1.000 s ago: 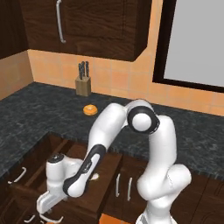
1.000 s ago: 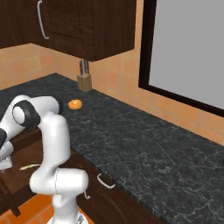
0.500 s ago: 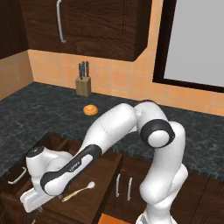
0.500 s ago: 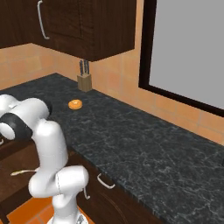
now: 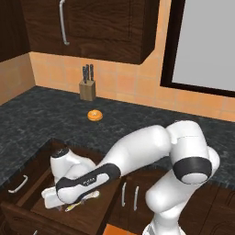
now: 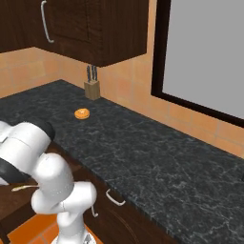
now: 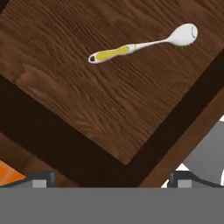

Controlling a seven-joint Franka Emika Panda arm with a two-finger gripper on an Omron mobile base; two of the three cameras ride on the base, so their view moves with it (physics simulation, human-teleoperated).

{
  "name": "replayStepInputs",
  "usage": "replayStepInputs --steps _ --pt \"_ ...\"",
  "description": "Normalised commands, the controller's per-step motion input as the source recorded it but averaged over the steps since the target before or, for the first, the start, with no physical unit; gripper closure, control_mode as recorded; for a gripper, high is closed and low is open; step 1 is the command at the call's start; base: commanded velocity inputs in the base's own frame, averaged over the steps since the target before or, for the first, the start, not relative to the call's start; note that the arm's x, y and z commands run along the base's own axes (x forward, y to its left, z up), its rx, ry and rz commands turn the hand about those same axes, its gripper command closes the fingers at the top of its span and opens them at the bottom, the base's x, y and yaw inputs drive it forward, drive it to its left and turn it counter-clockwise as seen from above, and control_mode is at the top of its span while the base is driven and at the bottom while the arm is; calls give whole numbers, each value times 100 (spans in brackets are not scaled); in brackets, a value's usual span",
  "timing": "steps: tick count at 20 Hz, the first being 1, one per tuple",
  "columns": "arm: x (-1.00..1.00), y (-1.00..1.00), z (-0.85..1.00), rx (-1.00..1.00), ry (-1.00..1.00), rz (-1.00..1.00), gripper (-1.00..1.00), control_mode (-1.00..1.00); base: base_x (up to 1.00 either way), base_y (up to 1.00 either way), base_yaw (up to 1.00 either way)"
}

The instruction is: Pick the dish brush from the drawer and place it on the counter.

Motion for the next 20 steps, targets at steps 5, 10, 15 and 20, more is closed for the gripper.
replayStepInputs --steps 5,10,15,20 --pt "73 -34 0 -1 -6 -11 -100 -100 0 0 0" --pt "60 0 -5 0 5 -26 -100 -100 0 0 0" --pt "32 26 -14 -2 1 -84 -100 -100 0 0 0" --pt "21 39 -5 0 1 -91 -100 -100 0 0 0"
